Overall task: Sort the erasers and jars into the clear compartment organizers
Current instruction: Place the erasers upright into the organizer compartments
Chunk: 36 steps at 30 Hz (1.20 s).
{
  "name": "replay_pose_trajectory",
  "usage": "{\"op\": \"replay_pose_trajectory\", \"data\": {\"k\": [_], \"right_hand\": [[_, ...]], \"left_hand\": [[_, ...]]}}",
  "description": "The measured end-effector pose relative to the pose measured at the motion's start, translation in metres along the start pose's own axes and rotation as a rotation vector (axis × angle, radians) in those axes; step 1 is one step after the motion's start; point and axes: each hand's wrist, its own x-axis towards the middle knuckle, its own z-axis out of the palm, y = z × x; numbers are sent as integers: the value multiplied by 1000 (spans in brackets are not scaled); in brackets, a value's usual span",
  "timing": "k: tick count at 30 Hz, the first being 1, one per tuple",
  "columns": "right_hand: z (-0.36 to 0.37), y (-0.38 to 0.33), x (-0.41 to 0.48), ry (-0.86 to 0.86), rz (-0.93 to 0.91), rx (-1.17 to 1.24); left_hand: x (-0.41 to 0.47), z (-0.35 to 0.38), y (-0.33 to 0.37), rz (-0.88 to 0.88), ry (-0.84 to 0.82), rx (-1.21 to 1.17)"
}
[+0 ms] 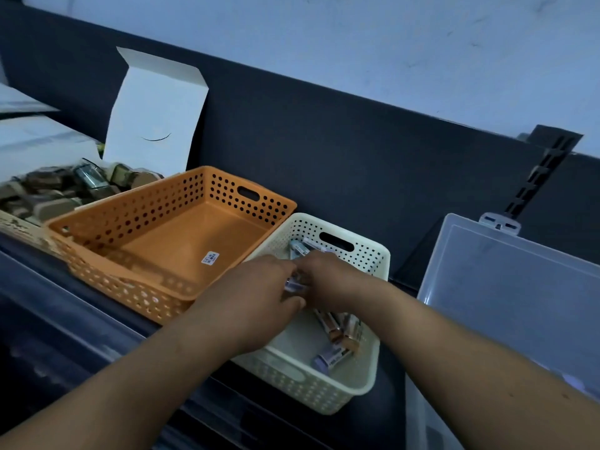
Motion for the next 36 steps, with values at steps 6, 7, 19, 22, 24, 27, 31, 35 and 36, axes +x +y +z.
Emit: {"op": "replay_pose_trajectory", "data": {"k": [6,7,19,22,24,27,31,35,36], "right_hand": [[4,7,3,-20,-8,113],[3,8,3,-20,2,126],[6,19,4,-57,46,164],[4,18,0,-73,51,260],[-1,17,-5,-70,58,376],[-15,16,-18,-38,65,565],[-32,15,-37,13,63,790],[-42,16,-61,66,34,937],[-44,18,-69,89,37,960]], "left_hand": [[-1,0,0,-10,3,-11],[-1,0,0,-12,1,-9],[-3,-3,5,-60,-10,18],[-3,-4,6,-65,2,10],[-3,-3,6,-76,-1,5],[-3,-5,7,-89,24,-54],[3,-10,12,-189,54,-343],[11,-10,26,-261,79,-773],[12,-9,32,-261,77,-848]]}}
